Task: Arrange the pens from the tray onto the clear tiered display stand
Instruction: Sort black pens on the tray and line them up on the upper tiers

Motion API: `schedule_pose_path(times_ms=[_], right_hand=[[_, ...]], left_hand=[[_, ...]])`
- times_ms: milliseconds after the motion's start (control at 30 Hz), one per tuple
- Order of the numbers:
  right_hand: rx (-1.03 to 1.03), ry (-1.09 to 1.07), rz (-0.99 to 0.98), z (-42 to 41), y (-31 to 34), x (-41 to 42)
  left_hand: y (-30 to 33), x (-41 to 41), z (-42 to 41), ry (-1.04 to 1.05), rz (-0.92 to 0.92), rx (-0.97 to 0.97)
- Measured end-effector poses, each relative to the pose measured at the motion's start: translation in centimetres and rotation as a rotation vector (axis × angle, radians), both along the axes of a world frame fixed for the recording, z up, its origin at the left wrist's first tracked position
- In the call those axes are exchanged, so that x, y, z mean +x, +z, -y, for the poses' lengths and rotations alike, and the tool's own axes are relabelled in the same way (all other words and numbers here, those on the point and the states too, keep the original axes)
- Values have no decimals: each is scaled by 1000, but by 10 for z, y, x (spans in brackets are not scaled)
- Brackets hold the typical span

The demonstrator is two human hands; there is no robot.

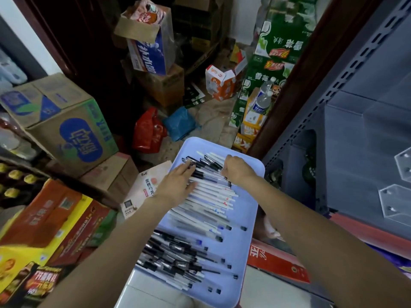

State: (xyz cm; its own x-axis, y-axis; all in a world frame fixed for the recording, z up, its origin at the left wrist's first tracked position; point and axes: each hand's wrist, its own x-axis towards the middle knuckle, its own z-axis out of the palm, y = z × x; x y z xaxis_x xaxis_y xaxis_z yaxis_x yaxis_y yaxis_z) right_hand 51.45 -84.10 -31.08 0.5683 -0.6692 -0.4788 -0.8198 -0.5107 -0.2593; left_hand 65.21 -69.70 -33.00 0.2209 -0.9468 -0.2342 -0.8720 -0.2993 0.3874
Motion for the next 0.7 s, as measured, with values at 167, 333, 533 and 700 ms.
schedule_pose_path(times_ms=[167,333,533,700], right_hand=[[44,41,48,-1,3,-1],[42,-1,156,-13,9,-6],[241,-466,865,-47,80,-27],[232,-519,1185,-59,156,-71]], left_hand=[[1,-1,1,37,-93,2],[17,-11,0,158,-234,-58],[84,-54,1,152,-700,-226],[155,-91,17,69,-677,-447]])
